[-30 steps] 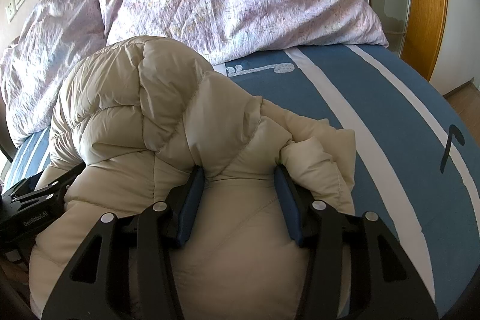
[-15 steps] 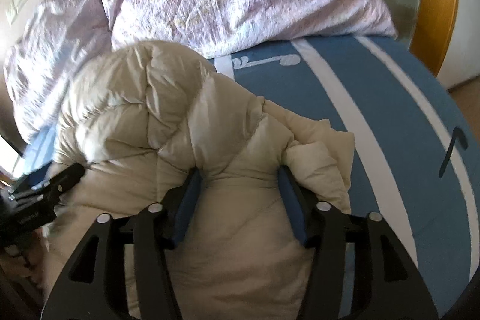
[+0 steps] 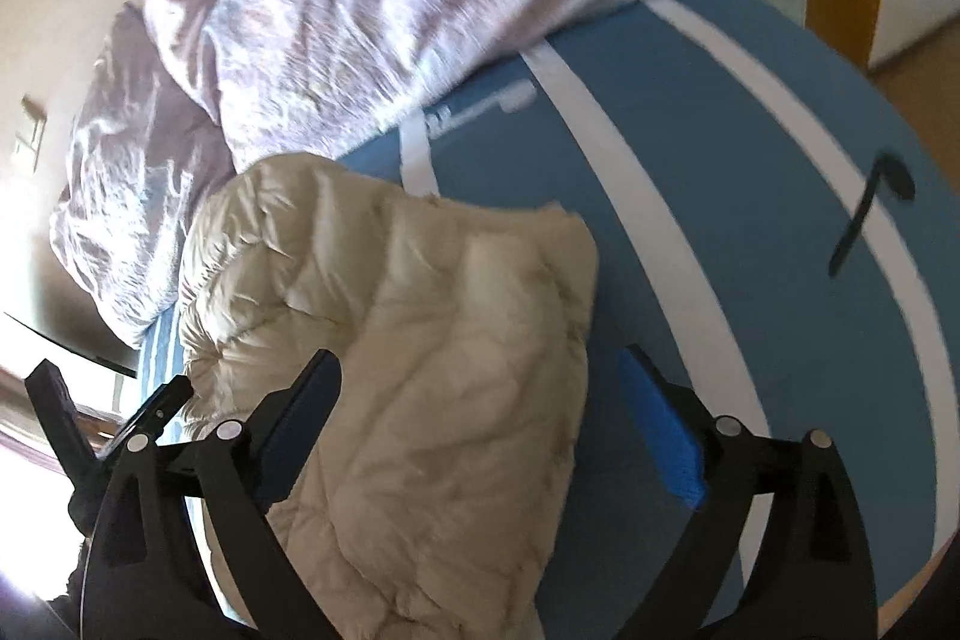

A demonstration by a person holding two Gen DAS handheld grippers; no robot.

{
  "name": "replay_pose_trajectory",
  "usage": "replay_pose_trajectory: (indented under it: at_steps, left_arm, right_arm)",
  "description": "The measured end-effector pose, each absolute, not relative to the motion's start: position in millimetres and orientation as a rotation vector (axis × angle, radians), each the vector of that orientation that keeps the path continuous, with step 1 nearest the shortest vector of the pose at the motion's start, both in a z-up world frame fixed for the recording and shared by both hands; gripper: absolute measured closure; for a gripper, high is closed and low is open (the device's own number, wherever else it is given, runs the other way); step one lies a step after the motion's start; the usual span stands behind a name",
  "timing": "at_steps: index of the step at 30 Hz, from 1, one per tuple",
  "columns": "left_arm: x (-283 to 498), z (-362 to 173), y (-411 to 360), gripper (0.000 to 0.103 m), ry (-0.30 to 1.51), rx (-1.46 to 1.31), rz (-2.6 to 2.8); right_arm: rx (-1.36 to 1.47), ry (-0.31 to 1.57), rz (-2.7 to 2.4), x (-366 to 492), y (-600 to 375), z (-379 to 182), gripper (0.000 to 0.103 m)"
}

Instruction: Fold large clothes

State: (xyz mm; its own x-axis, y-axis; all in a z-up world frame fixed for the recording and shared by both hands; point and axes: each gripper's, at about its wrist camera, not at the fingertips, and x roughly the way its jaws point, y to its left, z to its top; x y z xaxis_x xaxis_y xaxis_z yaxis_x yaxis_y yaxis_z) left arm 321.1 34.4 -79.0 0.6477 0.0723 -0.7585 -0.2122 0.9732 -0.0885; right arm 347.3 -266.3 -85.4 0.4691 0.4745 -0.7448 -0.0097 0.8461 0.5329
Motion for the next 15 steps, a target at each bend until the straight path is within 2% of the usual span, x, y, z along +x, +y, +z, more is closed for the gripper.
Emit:
replay_pose_trajectory:
  at_steps: [7, 15]
  left_arm:
    - [317.6, -84.9, 35.4, 0.003, 0.887, -0.183, 0.16]
    - [316.5, -86.4, 37.8, 0.003, 0.895, -0.195, 0.156]
  right_arm:
    - [0.627, 1.182, 0.39, 350.5, -258.8, -120.4, 0.007]
    - [0.692, 1.216, 0.455, 361.5, -244.1, -134.3, 0.004]
